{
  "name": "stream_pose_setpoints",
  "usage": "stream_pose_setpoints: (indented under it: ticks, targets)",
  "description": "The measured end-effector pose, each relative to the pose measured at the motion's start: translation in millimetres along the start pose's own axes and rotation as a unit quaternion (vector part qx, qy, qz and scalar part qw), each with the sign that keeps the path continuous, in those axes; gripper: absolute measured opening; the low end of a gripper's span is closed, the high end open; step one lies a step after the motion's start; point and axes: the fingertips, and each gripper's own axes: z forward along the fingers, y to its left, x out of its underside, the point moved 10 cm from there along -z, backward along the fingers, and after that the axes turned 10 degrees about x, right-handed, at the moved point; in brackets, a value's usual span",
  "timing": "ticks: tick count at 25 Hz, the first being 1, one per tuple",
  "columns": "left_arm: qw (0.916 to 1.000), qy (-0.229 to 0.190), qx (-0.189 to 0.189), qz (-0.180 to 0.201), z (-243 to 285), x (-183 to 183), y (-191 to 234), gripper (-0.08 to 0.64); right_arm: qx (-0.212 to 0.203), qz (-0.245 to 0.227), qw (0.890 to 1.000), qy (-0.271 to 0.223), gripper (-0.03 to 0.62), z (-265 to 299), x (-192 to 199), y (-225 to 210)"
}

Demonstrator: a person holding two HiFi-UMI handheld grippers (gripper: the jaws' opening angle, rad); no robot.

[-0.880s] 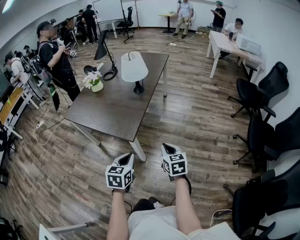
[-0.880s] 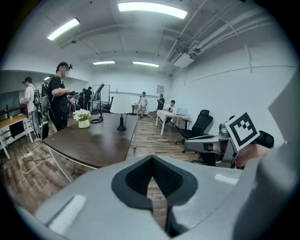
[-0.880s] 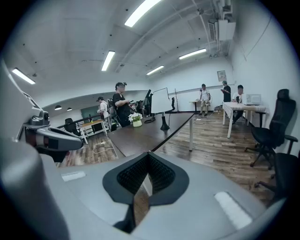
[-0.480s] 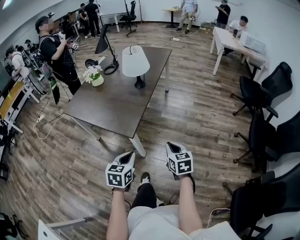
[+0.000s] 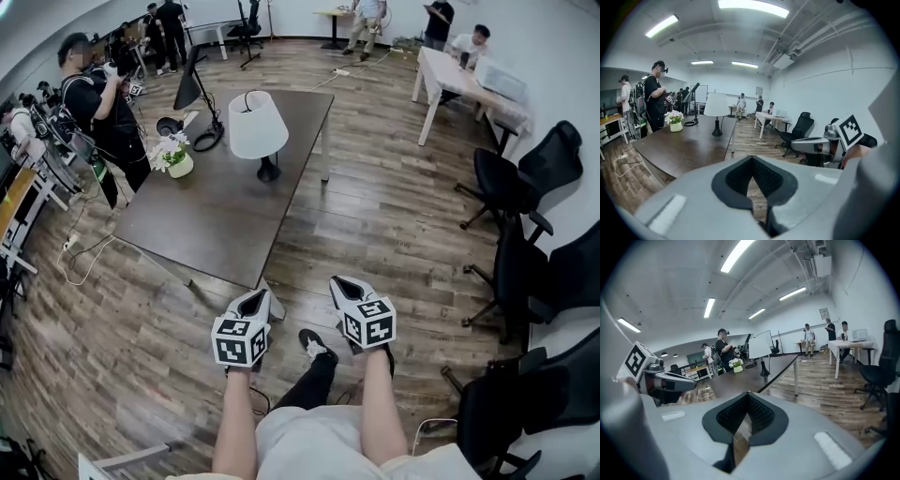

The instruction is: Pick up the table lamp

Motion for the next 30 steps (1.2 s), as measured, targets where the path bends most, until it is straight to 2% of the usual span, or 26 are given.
stream_pose_setpoints:
  ticks: [5,10,17,24,30]
  targets:
    - [0.9998,-0.019,-0.001,-0.010,35.4,-26.0,23.1,0.001,-0.019,0.002,1.000,0.014,0.023,27.3,-12.3,-18.0]
    - [0.9986,-0.028,-0.014,-0.043,77.6,-40.4,51.4,0.000,-0.005,-0.004,0.999,0.031,0.023,51.9,-18.5,-45.2]
    - [0.9968,-0.027,-0.030,-0.069,134.6,-70.5,94.5,0.002,0.023,0.035,0.999,0.021,0.023,105.3,-44.9,-84.2]
    - [0.9932,-0.051,-0.050,-0.092,176.4,-101.5,127.1,0.002,-0.007,0.025,0.999,0.025,0.025,164.6,-80.9,-105.2]
    - [0.9911,-0.052,-0.057,-0.108,199.2,-117.7,150.6,0.000,-0.022,0.002,0.998,0.053,0.025,198.5,-97.6,-117.8]
